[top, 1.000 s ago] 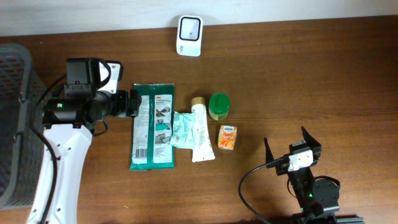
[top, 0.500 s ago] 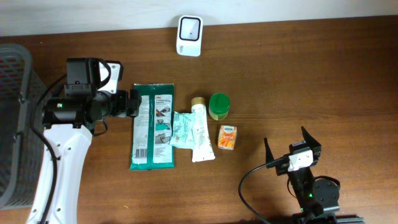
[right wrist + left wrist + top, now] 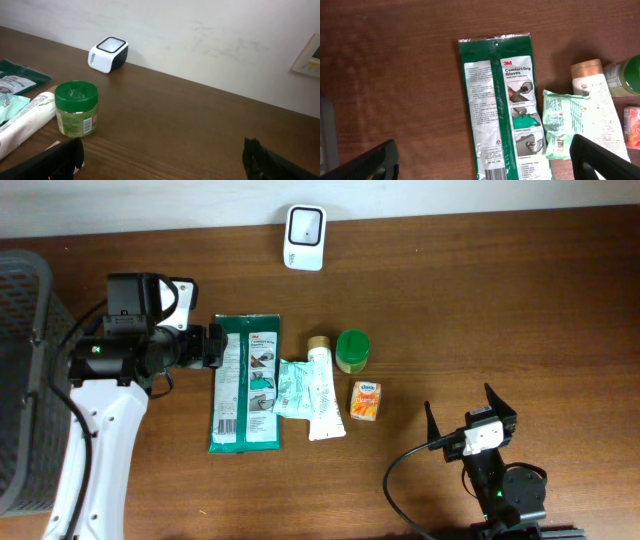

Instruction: Scan the item barcode

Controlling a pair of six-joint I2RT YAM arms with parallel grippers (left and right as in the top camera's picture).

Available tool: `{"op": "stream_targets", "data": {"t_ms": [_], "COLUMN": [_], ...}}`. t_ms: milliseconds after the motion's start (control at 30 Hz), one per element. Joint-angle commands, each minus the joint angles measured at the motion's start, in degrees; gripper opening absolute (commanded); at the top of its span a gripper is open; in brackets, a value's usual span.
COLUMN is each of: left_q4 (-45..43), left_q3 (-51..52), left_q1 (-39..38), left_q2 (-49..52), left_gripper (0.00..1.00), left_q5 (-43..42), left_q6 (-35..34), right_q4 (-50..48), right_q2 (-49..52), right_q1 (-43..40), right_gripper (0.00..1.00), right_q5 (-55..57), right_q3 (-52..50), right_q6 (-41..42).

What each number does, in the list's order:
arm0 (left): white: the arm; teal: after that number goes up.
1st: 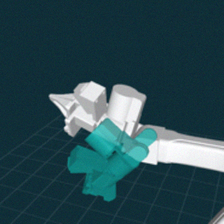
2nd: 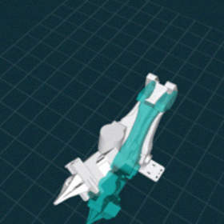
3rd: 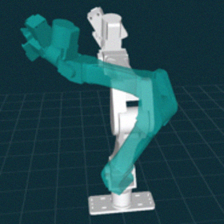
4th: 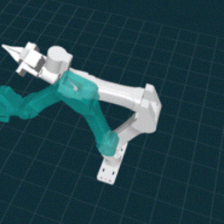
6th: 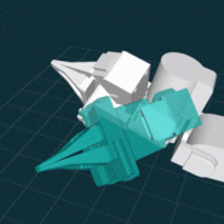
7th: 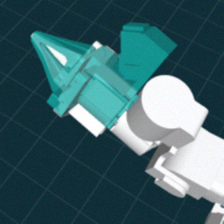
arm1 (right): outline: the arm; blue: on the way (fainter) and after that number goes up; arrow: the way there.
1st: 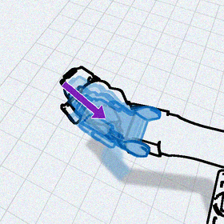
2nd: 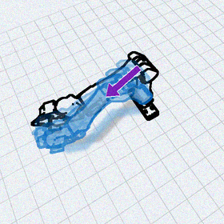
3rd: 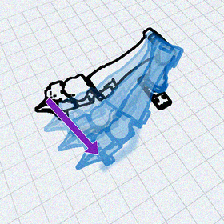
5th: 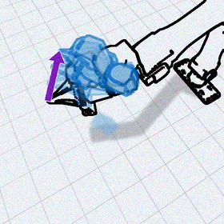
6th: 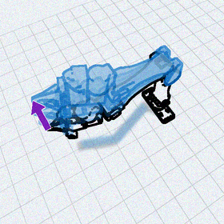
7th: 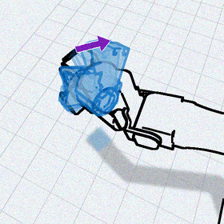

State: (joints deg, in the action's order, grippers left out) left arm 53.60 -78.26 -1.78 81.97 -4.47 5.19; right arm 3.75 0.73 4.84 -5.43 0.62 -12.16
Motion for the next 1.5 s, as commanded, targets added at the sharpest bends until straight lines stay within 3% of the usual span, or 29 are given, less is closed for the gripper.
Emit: {"op": "stream_targets", "data": {"t_ms": [0, 100, 233, 300, 400, 533, 700, 867, 900, 967, 1033, 1100, 1200, 1467], "left_q4": [0.09, 0.09, 0.09, 0.09, 0.09, 0.09, 0.09, 0.09, 0.09, 0.09, 0.09, 0.09, 0.09, 0.09], "left_q3": [-0.15, -0.15, -0.15, -0.15, -0.15, -0.15, -0.15, -0.15, -0.15, -0.15, -0.15, -0.15, -0.15, -0.15], "left_q1": [0.35, 0.35, 0.35, 0.35, 0.35, 0.35, 0.35, 0.35, 0.35, 0.37, 0.35, 0.35, 0.37, 0.35], "left_q2": [0.2, 0.2, 0.2, 0.2, 0.2, 0.2, 0.2, 0.2, 0.2, 0.2, 0.2, 0.2, 0.2, 0.2], "left_gripper": [0.99, 0.99, 0.99, 0.99, 0.99, 0.99, 0.99, 0.99, 0.99, 0.99, 0.99, 0.99, 0.99, 0.99], "left_q5": [-0.04, -0.04, -0.04, -0.04, -0.04, -0.04, -0.04, -0.04, -0.04, -0.04, -0.04, -0.04, -0.04, -0.04], "left_q6": [1.14, 1.16, 1.14, 1.14, 1.16, 1.14, 1.16, 1.14, 1.14, 1.14, 1.14, 1.14, 1.14, 1.14], "right_q4": [-0.02, 0.09, -2.25, -2.21, 4.22, 17.4, 39.93, 42.32, 42.12, 41.68, 40.15, 37.97, 34.58, 27.06], "right_q2": [-0.37, -0.37, -0.37, -0.31, 3.32, 18.34, 44.22, 65.29, 71.25, 77.88, 85.33, 89.96, 91.58, 91.62], "right_q1": [0.39, 0.39, 0.39, 0.39, 0.39, 0.39, 0.39, 0.39, 0.42, 0.46, 0.46, 0.46, 1.81, 14.58], "right_gripper": [0.98, 0.98, 0.98, 0.98, 0.98, 0.98, 0.98, 0.98, 0.83, 0.61, 0.52, 0.5, 0.48, 0.48], "right_q5": [-0.33, -2.1, -13.53, -13.92, -18.18, -22.91, -30.23, -37.33, -37.48, -37.42, -34.82, -27.91, -26.67, -7.8], "right_q3": [-0.31, -0.31, 0.22, 2.58, 12.13, 28.74, 48.59, 50.29, 50.29, 50.29, 50.29, 50.27, 49.88, 49.79], "right_q6": [0.61, 0.63, 0.81, 5.62, 6.27, 6.27, 6.27, 6.88, 6.91, 6.88, 8.96, 15.32, 18.14, 34.12]}}
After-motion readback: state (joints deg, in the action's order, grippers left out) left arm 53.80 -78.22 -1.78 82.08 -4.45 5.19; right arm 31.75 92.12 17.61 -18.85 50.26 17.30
